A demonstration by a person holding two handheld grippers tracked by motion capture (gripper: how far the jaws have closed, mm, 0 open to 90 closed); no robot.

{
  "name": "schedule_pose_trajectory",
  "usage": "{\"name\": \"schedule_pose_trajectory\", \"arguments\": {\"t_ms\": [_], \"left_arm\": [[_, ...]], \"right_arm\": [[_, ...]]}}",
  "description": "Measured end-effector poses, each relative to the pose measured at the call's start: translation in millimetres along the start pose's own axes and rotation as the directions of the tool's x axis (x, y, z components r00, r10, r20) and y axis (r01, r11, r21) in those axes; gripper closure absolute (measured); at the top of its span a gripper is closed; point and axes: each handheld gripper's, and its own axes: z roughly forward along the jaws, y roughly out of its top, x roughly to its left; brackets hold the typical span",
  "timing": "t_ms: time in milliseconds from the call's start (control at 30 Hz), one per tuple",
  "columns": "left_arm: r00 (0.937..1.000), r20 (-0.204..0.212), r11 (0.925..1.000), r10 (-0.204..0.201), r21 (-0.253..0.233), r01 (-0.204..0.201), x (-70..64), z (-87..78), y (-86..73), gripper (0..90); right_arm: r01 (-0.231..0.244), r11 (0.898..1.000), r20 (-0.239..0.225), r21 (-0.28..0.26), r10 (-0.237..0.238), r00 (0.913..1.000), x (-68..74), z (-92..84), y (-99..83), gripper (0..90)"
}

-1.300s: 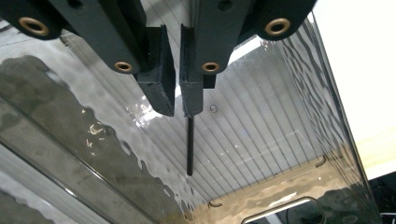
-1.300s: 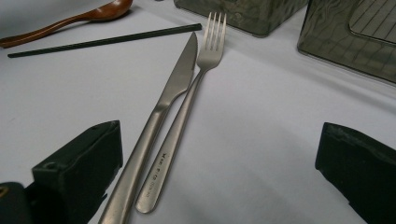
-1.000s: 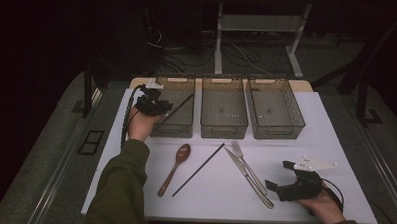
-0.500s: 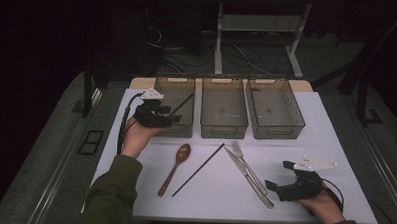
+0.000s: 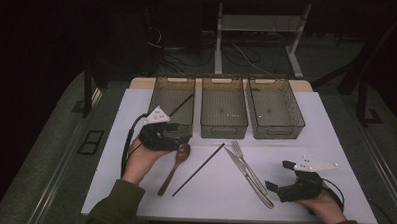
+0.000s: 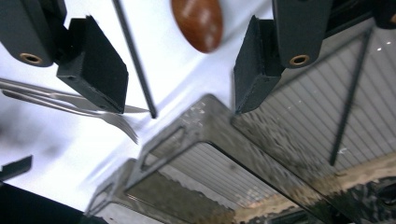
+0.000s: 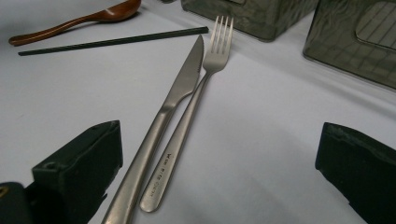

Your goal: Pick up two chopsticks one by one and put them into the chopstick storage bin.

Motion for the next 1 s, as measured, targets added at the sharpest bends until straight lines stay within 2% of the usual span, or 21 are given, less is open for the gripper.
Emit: {"name": "schedule_pose_trajectory", "arguments": {"t_ms": [100, 300, 367, 500, 700, 767, 867, 933, 1000], "left_arm": [[1.0000, 0.009, 1.0000, 0.004, -0.005, -0.004, -8.9, -0.1, -7.6, 33.5], [0.9998, 0.018, 0.9999, 0.008, -0.015, -0.008, -23.1, 2.6, -21.5, 32.0], [0.9997, 0.022, 0.9999, 0.006, -0.012, -0.006, -28.6, 4.5, -25.6, 31.2], [0.9992, 0.026, 0.9994, 0.030, 0.016, -0.030, -39.1, 10.3, -35.0, 30.0], [0.9987, 0.039, 0.9993, 0.034, 0.014, -0.034, -49.6, 15.9, -49.0, 30.3], [0.9986, 0.040, 0.9993, 0.034, 0.016, -0.034, -53.3, 17.6, -53.6, 31.7], [0.9991, 0.038, 0.9997, 0.017, 0.015, -0.018, -58.7, 20.9, -59.2, 38.6], [0.9984, 0.054, 0.9991, 0.018, 0.037, -0.020, -61.4, 26.8, -61.7, 43.2], [0.9988, 0.044, 0.9978, 0.020, 0.061, -0.023, -64.0, 34.3, -63.2, 47.1]], "right_arm": [[0.017, 1.000, -0.009, -0.003, -0.018, 0.9998, -2.4, 0.0, 0.8, 0.2], [0.004, 1.000, -0.020, -0.031, -0.004, 0.9998, -6.0, -1.7, 4.1, 0.2], [0.004, 0.999, -0.020, -0.040, -0.005, 0.9998, -6.8, -3.2, 4.7, 0.2], [-0.003, 0.998, -0.016, -0.055, 0.002, 0.9999, -7.5, -6.4, 5.5, 0.2], [-0.004, 0.999, -0.010, -0.047, 0.004, 0.9999, -8.0, -6.1, 4.4, 0.2], [-0.002, 0.999, -0.007, -0.044, 0.002, 1.0000, -7.6, -5.7, 4.1, 0.2], [-0.002, 0.999, -0.006, -0.039, 0.001, 1.0000, -7.1, -5.6, 3.8, 0.2], [-0.004, 0.999, -0.004, -0.040, 0.004, 1.0000, -7.1, -5.8, 3.6, 0.2], [-0.006, 0.999, -0.002, -0.040, 0.005, 1.0000, -8.0, -6.0, 3.3, 0.2]]}}
